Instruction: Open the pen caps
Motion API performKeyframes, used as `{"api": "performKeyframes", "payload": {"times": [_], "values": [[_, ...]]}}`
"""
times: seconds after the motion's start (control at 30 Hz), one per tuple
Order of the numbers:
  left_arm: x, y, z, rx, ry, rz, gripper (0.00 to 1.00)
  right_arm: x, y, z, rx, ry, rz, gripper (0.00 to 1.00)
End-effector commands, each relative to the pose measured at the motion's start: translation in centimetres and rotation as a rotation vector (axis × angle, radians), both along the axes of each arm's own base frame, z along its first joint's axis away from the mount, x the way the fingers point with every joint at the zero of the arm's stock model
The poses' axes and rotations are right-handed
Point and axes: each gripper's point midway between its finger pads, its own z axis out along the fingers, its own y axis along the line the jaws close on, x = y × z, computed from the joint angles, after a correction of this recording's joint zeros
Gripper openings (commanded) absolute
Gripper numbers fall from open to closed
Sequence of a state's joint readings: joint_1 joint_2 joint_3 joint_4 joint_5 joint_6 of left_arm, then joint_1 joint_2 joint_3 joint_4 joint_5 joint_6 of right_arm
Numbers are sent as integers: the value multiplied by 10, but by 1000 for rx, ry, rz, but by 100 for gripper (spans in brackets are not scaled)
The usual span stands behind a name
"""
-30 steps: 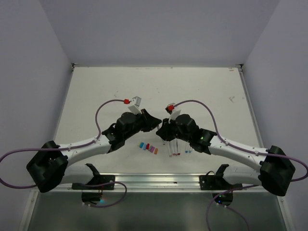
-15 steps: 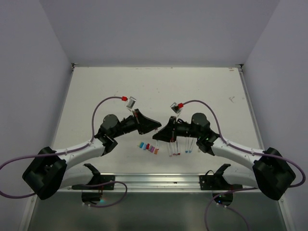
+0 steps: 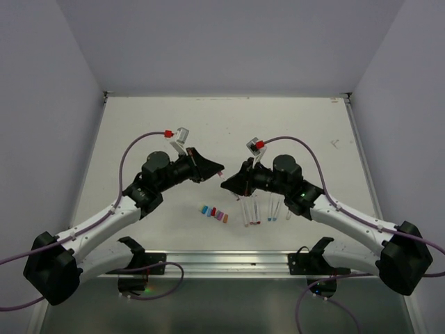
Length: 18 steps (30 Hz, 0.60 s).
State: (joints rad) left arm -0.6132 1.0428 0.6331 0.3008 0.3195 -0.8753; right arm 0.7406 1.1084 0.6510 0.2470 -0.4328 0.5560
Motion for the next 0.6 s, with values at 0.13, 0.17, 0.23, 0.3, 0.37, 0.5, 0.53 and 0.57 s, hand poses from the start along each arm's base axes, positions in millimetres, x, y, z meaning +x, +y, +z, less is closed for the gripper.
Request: {"api": "performKeyframes", "payload": {"times": [0.13, 0.17, 0.23, 0.3, 0.37, 0.5, 0.53, 0.57], "values": [[66, 71, 32, 13, -98, 495, 0, -29, -58, -125, -495, 228, -100, 0], [68, 78, 31, 9, -94, 534, 0, -29, -59, -128, -503, 230, -110, 0], [68, 84, 31, -17, -80, 573, 0, -32, -56, -131, -516, 230, -108, 0], [70, 93, 30, -37, -75, 625, 0, -35, -50, -133, -509, 231, -100, 0], [72, 91, 34, -46, -84, 619, 0, -38, -46, -133, -503, 235, -93, 0], [70, 60, 34, 16, -126, 450, 0, -34, -45, -122, -471, 213, -112, 0], [69, 56, 27, 47, -123, 420, 0, -35, -44, -117, -461, 206, -110, 0], [60, 43, 15, 56, -113, 327, 7, -34, -42, -111, -448, 200, -110, 0]]}}
